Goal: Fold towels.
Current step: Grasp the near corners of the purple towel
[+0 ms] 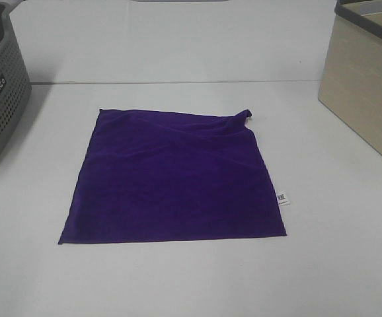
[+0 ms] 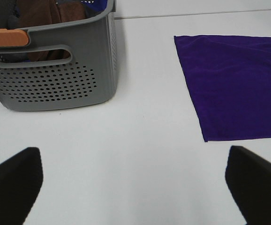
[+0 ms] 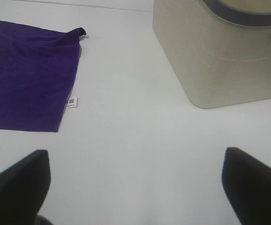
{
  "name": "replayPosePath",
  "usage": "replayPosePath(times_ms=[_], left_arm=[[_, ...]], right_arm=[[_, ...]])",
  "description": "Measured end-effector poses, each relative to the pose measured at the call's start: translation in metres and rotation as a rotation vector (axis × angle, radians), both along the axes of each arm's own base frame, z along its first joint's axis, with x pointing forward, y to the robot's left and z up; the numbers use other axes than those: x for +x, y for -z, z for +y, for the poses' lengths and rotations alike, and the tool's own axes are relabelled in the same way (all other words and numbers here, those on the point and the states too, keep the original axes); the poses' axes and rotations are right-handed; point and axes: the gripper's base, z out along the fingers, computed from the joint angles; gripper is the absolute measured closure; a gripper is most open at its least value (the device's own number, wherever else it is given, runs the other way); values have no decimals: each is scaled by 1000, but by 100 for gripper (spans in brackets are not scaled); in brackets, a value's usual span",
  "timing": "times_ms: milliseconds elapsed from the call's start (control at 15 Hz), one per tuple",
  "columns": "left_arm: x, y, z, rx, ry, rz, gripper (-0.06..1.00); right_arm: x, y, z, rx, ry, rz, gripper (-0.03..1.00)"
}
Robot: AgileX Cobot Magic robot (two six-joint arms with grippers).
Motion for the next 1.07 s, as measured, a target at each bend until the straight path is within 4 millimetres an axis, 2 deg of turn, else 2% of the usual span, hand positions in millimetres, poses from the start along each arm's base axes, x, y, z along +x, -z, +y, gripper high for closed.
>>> replayPosePath(times_ms=[667,800,933,1067], left_arm=[[0,0,0,-1,1,0,-4],[7,0,0,-9,4,45,-4],[26,-14,1,-7,11,175,-4],[52,-38,3,18,20,313,-4]], right_arm=[[0,0,0,-27,-13,-3,0],[4,-5,1,-34,-22,17,0],[26,-21,3,-22,-29,158,0],[69,-39,5,21,8,370,0]])
